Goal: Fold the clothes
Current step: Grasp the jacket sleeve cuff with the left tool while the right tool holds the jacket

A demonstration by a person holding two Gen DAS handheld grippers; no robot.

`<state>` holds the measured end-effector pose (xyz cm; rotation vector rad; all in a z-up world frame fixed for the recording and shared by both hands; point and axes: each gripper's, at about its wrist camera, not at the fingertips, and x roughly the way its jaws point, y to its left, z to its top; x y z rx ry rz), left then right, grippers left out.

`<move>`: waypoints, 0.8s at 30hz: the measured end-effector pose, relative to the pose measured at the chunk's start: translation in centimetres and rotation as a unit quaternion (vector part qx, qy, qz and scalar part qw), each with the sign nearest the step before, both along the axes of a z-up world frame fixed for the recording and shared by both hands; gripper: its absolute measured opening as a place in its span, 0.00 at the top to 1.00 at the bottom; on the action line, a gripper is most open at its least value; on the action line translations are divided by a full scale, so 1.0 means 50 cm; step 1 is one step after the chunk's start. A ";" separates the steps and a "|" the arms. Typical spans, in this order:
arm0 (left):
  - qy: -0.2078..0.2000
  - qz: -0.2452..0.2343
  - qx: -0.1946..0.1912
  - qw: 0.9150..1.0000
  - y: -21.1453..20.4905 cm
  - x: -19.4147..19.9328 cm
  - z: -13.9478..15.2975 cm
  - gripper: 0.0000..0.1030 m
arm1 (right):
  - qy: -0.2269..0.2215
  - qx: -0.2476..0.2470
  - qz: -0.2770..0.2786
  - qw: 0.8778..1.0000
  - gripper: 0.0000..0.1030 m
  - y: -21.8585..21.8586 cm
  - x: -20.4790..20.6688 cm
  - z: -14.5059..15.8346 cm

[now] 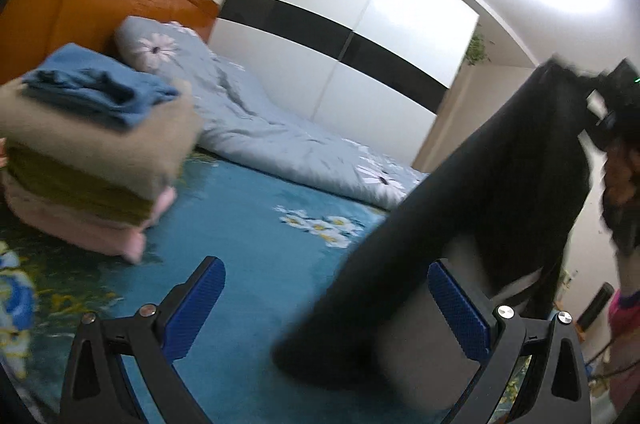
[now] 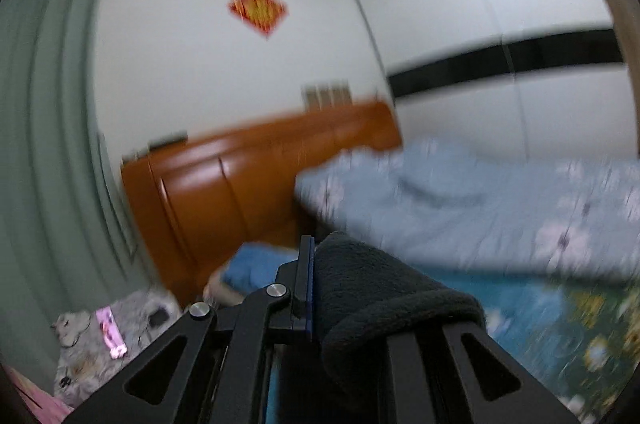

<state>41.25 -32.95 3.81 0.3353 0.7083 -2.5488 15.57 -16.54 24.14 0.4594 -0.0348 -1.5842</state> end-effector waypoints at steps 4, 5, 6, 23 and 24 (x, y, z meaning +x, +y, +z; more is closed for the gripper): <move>-0.015 0.003 0.012 1.000 -0.007 0.006 -0.023 0.00 | -0.040 0.085 -0.012 0.995 0.92 -0.101 -0.017 -0.155; -0.020 0.000 0.014 1.000 -0.009 0.000 -0.030 0.00 | -0.061 0.095 -0.015 0.993 0.92 -0.111 -0.030 -0.192; -0.032 -0.001 0.017 0.999 -0.012 -0.010 -0.039 0.00 | -0.083 0.103 -0.019 0.991 0.92 -0.119 -0.041 -0.228; -0.142 -0.091 -0.039 0.985 0.073 -0.171 -0.081 0.00 | -0.164 0.125 -0.028 0.978 0.62 0.041 -0.047 -0.398; -0.144 -0.098 -0.045 0.984 0.083 -0.177 -0.078 0.00 | -0.171 0.110 -0.029 0.979 0.62 0.073 -0.051 -0.396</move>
